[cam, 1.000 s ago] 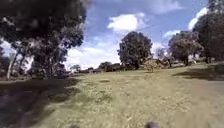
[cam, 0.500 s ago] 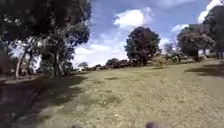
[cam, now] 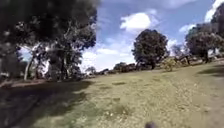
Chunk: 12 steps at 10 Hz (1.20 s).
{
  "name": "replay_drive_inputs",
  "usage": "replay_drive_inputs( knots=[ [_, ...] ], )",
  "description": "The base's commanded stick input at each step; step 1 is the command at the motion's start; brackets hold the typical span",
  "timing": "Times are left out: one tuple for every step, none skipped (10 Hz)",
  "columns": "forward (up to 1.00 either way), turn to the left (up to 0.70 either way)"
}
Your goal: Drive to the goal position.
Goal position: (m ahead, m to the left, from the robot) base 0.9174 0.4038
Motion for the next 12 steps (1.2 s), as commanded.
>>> replay_drive_inputs(
  knots=[
    [0.7, 0.0],
    [0.7, 0.0],
    [0.7, 0.0],
    [0.7, 0.0],
    [0.7, 0.0],
    [0.7, 0.0],
    [0.7, 0.0],
    [0.7, 0.0],
    [0.7, 0.0],
    [0.7, 0.04],
    [0.7, 0.17],
    [0.7, 0.34]
  ],
)
